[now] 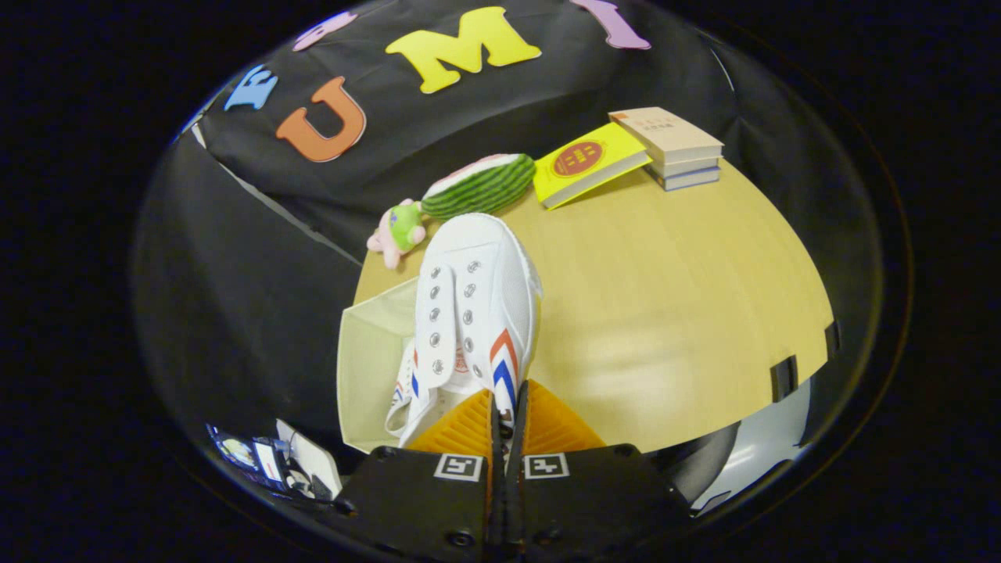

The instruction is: Open the storage box then place both shoes into the box .Put the left shoe in first, then the right shoe, with the right side of both shoes facing outward in a uniform manner.

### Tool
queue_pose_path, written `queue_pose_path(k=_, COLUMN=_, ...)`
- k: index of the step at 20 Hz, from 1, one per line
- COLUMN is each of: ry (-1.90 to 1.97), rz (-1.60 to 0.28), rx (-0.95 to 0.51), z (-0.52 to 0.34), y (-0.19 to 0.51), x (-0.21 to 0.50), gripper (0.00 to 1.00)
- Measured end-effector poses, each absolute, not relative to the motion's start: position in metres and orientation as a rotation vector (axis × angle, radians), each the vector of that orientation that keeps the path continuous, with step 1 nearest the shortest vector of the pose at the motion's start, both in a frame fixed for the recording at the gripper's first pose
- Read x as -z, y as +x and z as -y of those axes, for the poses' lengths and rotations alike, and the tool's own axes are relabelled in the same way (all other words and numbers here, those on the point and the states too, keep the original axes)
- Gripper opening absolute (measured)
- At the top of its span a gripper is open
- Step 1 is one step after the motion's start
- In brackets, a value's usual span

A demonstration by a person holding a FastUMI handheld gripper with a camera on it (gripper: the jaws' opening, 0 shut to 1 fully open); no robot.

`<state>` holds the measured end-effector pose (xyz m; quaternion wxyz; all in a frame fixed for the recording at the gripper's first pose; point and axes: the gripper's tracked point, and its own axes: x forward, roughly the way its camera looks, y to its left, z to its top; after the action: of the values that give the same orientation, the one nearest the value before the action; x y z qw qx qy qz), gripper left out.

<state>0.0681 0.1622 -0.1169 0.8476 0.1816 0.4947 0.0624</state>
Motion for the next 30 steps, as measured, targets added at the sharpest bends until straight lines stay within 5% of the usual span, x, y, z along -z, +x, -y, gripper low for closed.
queue_pose_path(k=10, ry=0.318, rz=-1.108, rx=-0.214, z=-0.301, y=0.064, x=0.154, gripper=0.06)
queue_pose_path(k=30, ry=0.301, rz=-1.161, rx=-0.152, z=-0.326, y=0.065, x=0.211, gripper=0.06)
